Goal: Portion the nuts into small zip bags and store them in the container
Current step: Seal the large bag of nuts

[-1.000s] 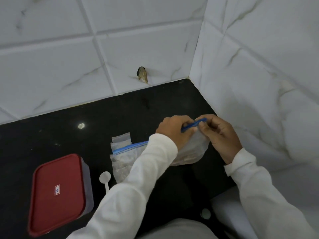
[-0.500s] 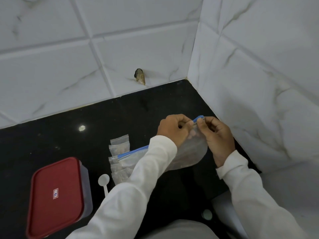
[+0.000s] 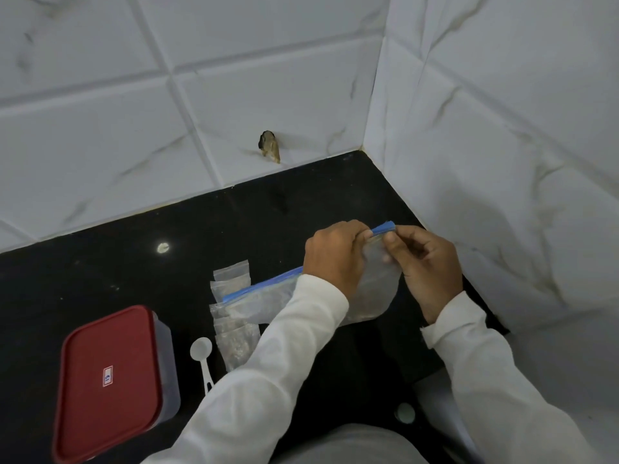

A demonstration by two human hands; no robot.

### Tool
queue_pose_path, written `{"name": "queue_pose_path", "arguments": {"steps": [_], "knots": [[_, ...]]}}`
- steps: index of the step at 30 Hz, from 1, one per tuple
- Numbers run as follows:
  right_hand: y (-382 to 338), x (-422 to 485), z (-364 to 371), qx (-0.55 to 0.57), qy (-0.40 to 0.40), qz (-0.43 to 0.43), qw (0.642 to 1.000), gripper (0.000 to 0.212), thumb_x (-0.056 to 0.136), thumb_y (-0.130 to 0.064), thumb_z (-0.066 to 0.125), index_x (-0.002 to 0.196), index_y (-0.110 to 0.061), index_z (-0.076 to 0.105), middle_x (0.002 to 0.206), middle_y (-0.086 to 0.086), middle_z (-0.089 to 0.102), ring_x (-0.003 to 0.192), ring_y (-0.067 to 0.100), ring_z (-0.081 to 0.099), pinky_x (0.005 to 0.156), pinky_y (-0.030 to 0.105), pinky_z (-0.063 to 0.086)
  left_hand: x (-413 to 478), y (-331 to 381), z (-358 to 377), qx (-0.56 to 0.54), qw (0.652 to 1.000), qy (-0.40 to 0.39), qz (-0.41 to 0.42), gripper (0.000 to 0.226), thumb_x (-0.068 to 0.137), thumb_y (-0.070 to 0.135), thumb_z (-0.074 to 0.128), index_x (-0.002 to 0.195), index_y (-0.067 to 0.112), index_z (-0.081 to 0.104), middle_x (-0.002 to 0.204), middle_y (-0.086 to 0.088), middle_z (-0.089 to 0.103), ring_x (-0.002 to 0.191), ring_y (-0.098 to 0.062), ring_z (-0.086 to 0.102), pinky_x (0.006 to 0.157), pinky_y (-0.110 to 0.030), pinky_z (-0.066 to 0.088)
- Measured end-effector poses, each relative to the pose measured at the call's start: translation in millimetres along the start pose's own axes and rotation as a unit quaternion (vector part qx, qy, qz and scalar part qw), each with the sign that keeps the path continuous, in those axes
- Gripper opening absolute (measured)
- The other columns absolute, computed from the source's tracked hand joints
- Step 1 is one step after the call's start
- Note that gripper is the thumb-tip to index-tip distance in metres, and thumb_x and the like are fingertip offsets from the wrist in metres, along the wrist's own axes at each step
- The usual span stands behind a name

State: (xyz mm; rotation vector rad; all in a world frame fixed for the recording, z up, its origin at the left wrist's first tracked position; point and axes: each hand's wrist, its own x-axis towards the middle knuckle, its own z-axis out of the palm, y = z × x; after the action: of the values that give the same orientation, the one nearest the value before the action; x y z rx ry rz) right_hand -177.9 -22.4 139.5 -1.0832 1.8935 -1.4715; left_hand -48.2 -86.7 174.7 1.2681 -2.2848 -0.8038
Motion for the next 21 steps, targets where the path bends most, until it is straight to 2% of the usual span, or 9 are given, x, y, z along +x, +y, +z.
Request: {"name": "queue_pose_path", "arguments": {"steps": [2,9,12,17,21], "knots": [[0,-1,2,0.011,0.008,-0.002,1.0,0.015,0.091,-0.025,0.063,0.098,-0.014,0.072,0.084,-0.004,0.071,0.078,0.004,0.067,0.068,0.013,0.052,-1,-2,4,-0.057,0.997,0.02,-0.04,0.02,0.1,0.022,0.05,0.101,0.015,0.069,0.09,-0.003,0.069,0.084,-0.02,0.063,0.084,-0.039,0.052],[3,0,8,0.012,0.015,0.027,0.999,0.02,0.093,-0.033,0.06,0.096,-0.016,0.07,0.087,-0.006,0.071,0.082,0.001,0.066,0.065,0.012,0.051,3,-6,6,-0.104,0.989,-0.052,-0.091,0.023,0.103,0.025,0.046,0.1,0.015,0.066,0.09,0.001,0.065,0.085,-0.013,0.061,0.083,-0.029,0.051],[3,2,8,0.015,0.018,0.04,0.999,0.019,0.092,-0.034,0.061,0.097,-0.018,0.071,0.089,-0.008,0.071,0.084,0.001,0.067,0.068,0.016,0.053,4,-12,3,-0.157,0.981,-0.065,-0.097,0.018,0.1,0.026,0.051,0.099,0.017,0.068,0.087,0.007,0.065,0.086,-0.007,0.061,0.084,-0.026,0.051],[0,4,6,0.018,0.041,0.024,0.999,0.015,0.091,-0.027,0.064,0.1,-0.018,0.073,0.091,-0.007,0.072,0.087,0.005,0.068,0.078,0.028,0.057,4,-17,-6,-0.171,0.981,-0.053,-0.076,0.017,0.094,0.025,0.063,0.107,0.021,0.073,0.1,0.007,0.071,0.098,-0.008,0.064,0.097,-0.036,0.052],[-4,5,8,0.055,0.049,0.033,0.997,0.018,0.091,-0.021,0.065,0.106,-0.017,0.074,0.098,-0.008,0.074,0.095,0.005,0.068,0.083,0.027,0.055,4,-13,-10,-0.184,0.979,-0.031,-0.084,0.018,0.09,0.023,0.068,0.108,0.023,0.074,0.1,0.01,0.072,0.096,-0.006,0.065,0.097,-0.033,0.053]]}}
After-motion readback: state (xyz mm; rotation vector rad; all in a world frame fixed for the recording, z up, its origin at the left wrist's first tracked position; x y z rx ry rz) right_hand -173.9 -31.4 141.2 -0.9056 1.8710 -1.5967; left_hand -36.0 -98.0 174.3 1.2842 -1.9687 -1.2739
